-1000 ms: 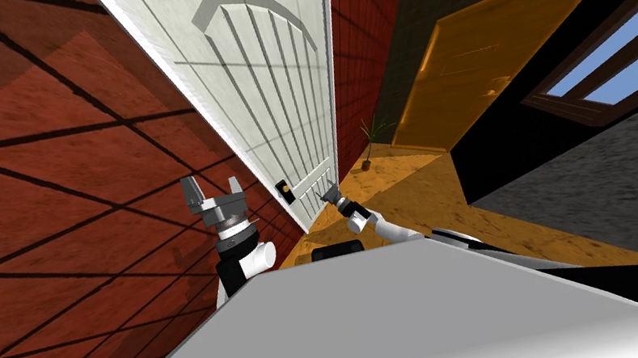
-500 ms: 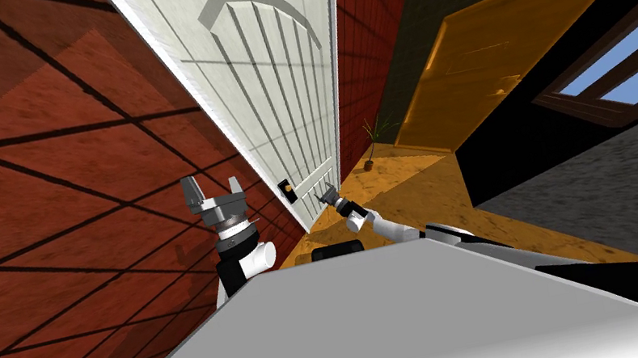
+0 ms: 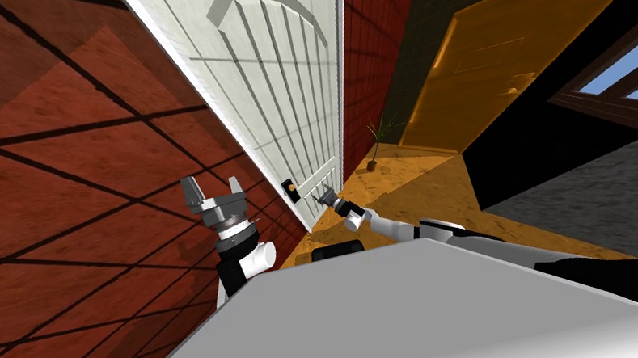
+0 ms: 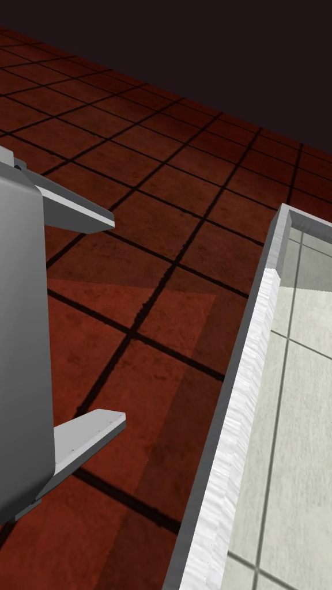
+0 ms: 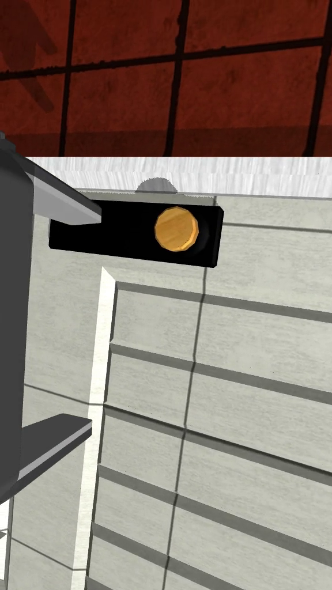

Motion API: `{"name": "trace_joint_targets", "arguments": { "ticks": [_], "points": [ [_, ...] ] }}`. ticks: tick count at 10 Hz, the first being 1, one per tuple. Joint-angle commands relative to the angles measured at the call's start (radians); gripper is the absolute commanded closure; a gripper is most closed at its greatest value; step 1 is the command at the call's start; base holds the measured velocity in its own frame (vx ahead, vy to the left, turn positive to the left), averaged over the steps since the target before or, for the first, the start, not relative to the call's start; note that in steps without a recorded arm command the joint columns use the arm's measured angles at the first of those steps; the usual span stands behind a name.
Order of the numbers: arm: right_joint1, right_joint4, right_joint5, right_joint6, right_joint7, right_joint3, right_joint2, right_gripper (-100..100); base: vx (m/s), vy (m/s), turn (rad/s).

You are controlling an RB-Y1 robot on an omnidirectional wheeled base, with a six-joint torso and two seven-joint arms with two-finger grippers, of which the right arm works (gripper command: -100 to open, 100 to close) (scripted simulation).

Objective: Pull the door open

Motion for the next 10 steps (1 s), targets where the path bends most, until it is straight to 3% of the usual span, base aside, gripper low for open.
{"name": "trace_joint_targets", "arguments": {
  "ticks": [1, 7, 8, 9, 10],
  "points": [
    [-0.022, 0.022, -0.019, 0.005, -0.030, 0.020, 0.004, -100, 0.017, 0.039, 0.050],
    [-0.092, 0.101, -0.076, 0.013, -0.125, 0.091, 0.020, -100, 0.016, 0.063, 0.060],
    [-0.086, 0.093, -0.070, 0.012, -0.115, 0.083, 0.017, -100, 0.000, 0.051, 0.010],
    [-0.089, 0.108, -0.076, -0.005, -0.143, 0.088, -0.008, -100, -0.077, 0.099, 0.100],
    [-0.090, 0.112, -0.077, -0.011, -0.152, 0.089, -0.016, -100, -0.102, 0.125, 0.092]
  ]
}}
